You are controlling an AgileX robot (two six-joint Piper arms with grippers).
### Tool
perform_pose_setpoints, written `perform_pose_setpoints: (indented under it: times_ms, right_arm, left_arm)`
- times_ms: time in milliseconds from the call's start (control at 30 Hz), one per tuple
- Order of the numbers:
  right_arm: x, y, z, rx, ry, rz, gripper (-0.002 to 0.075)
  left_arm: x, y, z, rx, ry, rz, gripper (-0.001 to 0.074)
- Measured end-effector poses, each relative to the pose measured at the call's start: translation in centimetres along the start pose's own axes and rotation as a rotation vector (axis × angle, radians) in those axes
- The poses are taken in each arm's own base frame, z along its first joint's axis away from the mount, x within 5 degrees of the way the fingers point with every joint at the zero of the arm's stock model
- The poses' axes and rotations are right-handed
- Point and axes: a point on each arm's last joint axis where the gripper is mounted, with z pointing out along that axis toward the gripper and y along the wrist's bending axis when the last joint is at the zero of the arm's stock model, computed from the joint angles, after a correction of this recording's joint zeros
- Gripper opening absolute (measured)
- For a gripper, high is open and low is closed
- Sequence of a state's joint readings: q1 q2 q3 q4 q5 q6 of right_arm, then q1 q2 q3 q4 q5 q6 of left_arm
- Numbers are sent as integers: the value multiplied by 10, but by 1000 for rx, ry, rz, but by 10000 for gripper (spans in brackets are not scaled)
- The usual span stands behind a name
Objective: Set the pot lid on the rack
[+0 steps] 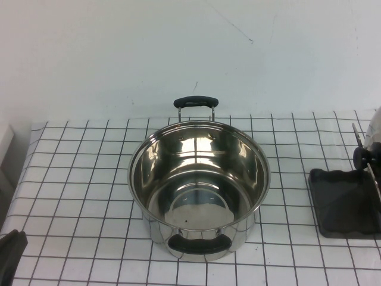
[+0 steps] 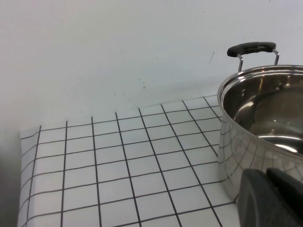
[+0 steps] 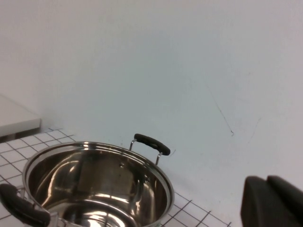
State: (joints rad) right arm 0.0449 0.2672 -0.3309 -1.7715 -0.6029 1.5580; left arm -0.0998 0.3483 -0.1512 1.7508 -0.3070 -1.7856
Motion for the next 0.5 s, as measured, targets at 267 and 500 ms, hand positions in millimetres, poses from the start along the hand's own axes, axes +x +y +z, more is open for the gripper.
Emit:
perform_pose_setpoints:
  times_ms: [267, 500]
  right_arm:
    - [7, -3, 1, 37, 18, 10, -1]
    - [12, -30, -4, 351, 44, -32, -1]
  left_arm:
    - [0, 0, 0, 0, 1, -7, -2]
    - [0, 0, 0, 2, 1, -6, -2]
